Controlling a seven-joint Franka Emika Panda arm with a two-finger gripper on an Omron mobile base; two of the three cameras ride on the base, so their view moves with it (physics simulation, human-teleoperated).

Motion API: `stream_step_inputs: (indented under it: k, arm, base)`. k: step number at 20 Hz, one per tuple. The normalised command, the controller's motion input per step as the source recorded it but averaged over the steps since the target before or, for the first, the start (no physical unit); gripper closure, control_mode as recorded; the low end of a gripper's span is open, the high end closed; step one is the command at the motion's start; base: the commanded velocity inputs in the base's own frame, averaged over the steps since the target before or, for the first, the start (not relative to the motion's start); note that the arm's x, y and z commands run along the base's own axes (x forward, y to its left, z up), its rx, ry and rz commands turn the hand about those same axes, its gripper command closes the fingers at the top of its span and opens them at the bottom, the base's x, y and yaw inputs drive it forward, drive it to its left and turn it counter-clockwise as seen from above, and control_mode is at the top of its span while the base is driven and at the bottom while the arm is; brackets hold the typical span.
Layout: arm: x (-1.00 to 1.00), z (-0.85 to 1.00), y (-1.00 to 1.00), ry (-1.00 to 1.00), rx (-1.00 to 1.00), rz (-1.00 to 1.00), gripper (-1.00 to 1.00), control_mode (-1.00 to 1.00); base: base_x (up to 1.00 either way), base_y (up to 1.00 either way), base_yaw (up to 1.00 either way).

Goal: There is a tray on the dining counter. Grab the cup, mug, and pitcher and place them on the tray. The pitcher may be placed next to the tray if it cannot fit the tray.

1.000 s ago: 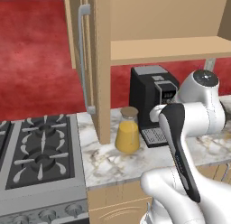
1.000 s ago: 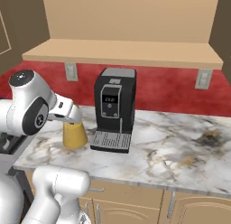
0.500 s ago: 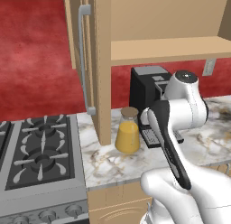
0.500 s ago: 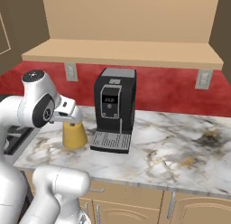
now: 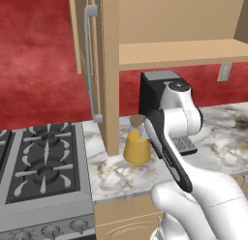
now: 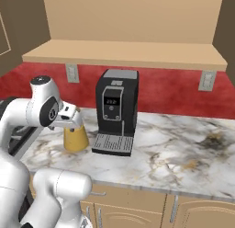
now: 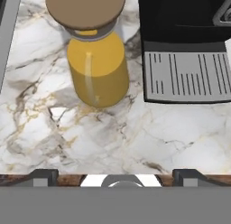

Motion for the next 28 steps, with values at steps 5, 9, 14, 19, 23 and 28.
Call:
stream_step_inputs:
  k: [5, 9, 14, 19, 23, 28]
  arm:
    - [0.28, -0.28, 0.18, 0.09, 0.03, 0.02, -1.00, -1.00]
    - [0.38, -0.25, 0.19, 0.08, 0.03, 0.01, -1.00, -1.00]
    - [0.39, -0.27, 0.12, 0.06, 0.02, 0.01, -1.00, -1.00]
    - [0.44, -0.30, 0.03, 0.02, 0.01, 0.01, -1.00, -1.00]
    - [0.47, -0.35, 0.05, 0.00, 0.00, 0.00, -1.00, -1.00]
    - [0.37, -0.35, 0.11, 0.00, 0.00, 0.00, -1.00, -1.00]
  base:
    - [0.00, 0.00, 0.00]
    - [0.00, 0.00, 0.00]
    - [0.00, 0.00, 0.00]
    - [0.00, 0.00, 0.00]
    - [0.00, 0.00, 0.00]
    - [0.00, 0.00, 0.00]
